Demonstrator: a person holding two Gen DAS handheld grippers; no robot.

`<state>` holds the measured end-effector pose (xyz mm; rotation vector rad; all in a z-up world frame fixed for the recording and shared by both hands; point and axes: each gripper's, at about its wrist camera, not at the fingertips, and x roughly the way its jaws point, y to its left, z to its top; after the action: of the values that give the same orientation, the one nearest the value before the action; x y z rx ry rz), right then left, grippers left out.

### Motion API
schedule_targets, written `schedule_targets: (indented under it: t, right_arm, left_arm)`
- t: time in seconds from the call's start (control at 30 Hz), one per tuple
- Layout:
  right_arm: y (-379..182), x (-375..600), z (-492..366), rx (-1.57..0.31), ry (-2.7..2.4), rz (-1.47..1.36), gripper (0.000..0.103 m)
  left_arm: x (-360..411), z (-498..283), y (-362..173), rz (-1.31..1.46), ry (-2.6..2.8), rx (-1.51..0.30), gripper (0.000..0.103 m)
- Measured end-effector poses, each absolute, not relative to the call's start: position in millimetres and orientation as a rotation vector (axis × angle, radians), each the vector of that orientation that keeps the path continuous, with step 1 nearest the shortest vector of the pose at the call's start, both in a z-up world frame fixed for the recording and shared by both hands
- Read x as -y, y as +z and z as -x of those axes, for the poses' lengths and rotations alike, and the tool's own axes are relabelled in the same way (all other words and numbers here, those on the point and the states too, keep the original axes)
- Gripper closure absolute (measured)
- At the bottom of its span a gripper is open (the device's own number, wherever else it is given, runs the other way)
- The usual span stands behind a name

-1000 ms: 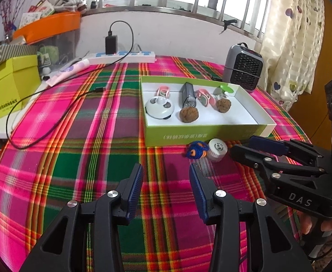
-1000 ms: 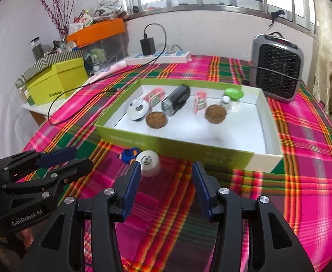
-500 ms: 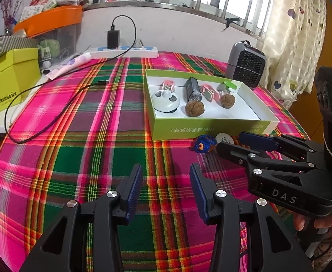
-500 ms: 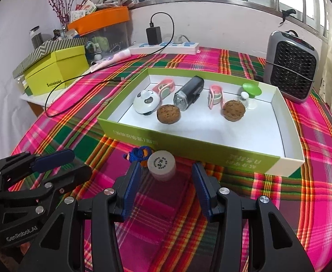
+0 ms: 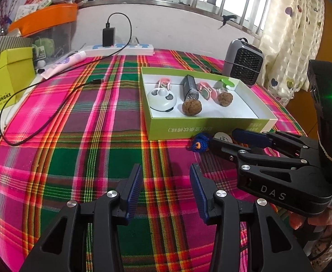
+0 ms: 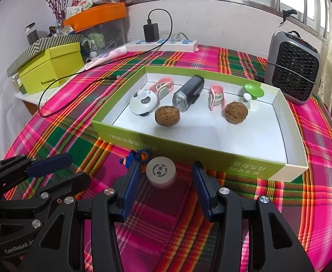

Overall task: Organize objects
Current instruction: 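Withdraw both open tools toward the rope ball and white round container, then grasp the white round container with the right tool while the left tool grasps the blue rope ball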

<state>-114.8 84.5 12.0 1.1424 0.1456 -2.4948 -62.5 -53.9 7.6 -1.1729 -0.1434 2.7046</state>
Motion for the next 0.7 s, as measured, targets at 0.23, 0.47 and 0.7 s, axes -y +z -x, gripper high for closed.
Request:
schedule_targets:
  t: [0.23,0.47,0.7]
  right_arm:
    - [14.3,-85.2,113.7,-0.133,-2.49,-1.116,0.058]
    - [13.7,-84.0,112.5,-0.156,-2.479,-1.116,0.068]
    - [13.3,-83.6,111.9,-0.169,-2.471,-1.118,0.075]
  left_arm:
    - [53.3,63.6,7.4,1.178,2.7,0.14,0.062]
    - [50.3,65.9,8.0,1.178,2.698,0.123,0.062]
    - [48.5,67.9,8.1,1.181,2.694,0.117,0.062]
